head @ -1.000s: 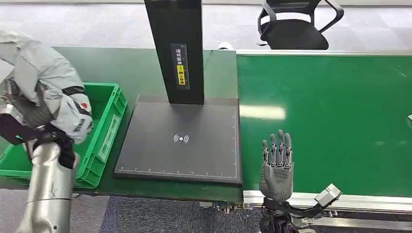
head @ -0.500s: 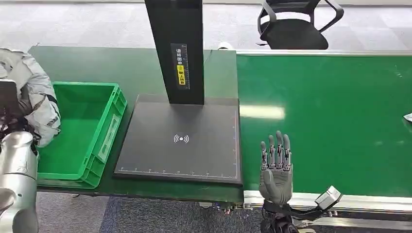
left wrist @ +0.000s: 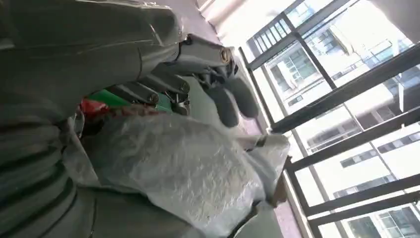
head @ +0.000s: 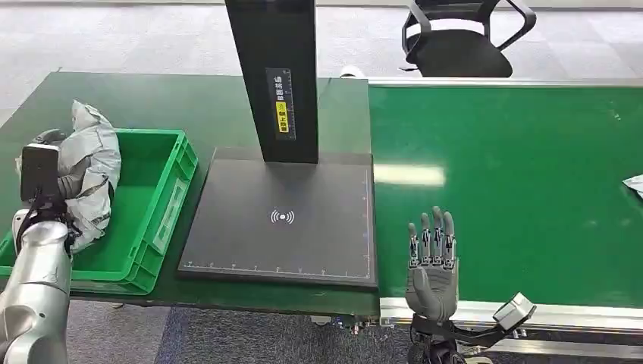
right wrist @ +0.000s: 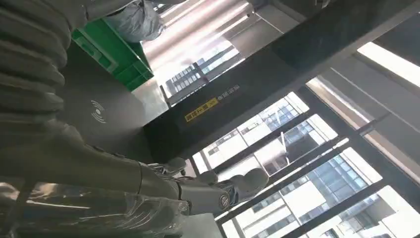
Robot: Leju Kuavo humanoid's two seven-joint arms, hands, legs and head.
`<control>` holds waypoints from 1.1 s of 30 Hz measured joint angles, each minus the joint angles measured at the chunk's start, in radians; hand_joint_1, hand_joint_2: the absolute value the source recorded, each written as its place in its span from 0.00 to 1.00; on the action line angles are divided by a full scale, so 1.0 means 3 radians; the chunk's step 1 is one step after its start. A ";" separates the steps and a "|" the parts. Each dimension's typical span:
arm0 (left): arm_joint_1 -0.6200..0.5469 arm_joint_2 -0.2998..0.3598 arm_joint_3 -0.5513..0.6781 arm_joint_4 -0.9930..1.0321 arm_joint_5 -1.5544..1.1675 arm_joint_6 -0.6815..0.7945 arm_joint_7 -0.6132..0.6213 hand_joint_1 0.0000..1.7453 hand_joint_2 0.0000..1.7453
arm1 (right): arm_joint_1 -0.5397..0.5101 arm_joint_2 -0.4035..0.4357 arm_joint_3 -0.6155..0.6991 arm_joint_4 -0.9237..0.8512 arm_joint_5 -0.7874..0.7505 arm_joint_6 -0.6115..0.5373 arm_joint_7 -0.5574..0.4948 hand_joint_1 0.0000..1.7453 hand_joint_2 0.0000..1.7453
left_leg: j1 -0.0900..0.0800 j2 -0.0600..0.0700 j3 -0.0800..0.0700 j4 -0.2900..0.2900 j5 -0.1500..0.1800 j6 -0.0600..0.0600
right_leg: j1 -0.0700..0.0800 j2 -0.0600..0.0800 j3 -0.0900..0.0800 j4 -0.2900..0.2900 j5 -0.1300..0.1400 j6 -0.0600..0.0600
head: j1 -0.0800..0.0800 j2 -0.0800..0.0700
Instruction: Moved the parcel from conveyor to table for the left to box.
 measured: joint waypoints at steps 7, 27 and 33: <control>0.0011 -0.0082 0.0037 -0.0311 0.0098 -0.0028 -0.0046 0.00 1.00 | 0.0000 0.0019 0.0000 0.0000 -0.0008 0.0000 0.0003 0.00 1.00 | 0.0000 -0.0001 0.0000 0.0000 0.0000 0.0000 | 0.0000 0.0000 0.0001 0.0000 0.0000 0.0000 | -0.0001 0.0000; 0.1263 -0.0751 -0.0854 -0.2136 0.0470 -0.0012 -0.0407 0.00 1.00 | 0.0060 0.0055 0.0027 -0.0045 0.0778 -0.0599 -0.0109 0.00 1.00 | -0.0010 0.0000 0.0001 0.0000 -0.0005 0.0004 | -0.0011 0.0000 0.0002 -0.0002 -0.0002 0.0002 | -0.0003 0.0000; 0.2066 -0.1182 -0.1723 -0.2490 0.0422 0.0012 -0.0663 0.00 1.00 | 0.0096 0.0072 0.0265 -0.0056 0.1391 -0.0916 -0.0122 0.00 1.00 | -0.0012 -0.0002 0.0001 0.0000 -0.0013 0.0008 | -0.0013 -0.0001 0.0003 -0.0005 -0.0007 0.0007 | -0.0003 0.0000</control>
